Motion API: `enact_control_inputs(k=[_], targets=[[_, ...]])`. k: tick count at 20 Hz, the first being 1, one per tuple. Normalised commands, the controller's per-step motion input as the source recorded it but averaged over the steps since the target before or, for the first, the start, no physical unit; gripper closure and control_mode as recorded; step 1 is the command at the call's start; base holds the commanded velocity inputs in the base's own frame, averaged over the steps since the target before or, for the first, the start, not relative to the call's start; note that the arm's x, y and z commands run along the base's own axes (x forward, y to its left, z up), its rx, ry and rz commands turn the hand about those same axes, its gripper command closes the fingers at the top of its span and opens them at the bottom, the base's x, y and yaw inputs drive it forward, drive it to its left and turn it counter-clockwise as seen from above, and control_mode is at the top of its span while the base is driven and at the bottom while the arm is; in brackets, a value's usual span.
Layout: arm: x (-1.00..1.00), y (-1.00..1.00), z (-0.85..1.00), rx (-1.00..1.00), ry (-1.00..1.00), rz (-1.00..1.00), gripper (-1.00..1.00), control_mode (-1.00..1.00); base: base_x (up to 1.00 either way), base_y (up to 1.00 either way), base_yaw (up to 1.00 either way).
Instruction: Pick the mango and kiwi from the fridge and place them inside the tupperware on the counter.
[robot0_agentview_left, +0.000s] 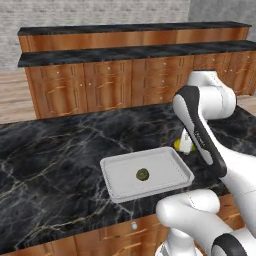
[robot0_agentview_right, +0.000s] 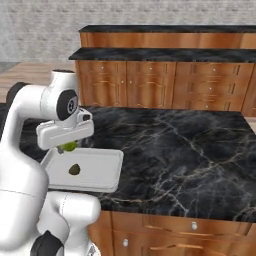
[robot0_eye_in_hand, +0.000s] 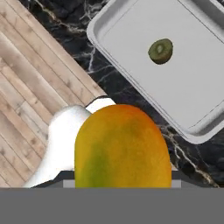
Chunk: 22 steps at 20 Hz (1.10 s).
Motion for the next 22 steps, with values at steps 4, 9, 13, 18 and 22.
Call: enact_control_inputs(k=[4,9,13,18,22], targets=[[0.42,0.0,-0.51,0.0,0.01,0.36,1.0,-1.0,0.0,0.0,0.0],[0.58,0.0,-0.53,0.0,0.04,0.3,1.0,-1.0,0.0,0.0,0.0],[0.55,0.0,-0.55,0.0,0.1,0.28,1.0,-1.0,0.0,0.0,0.0],[0.51,0.0,-0.59,0.0,0.15,0.21,1.0,-1.0,0.0,0.0,0.0],[0.51,0.0,-0.61,0.0,0.14,0.19,1.0,-1.0,0.0,0.0,0.0]])
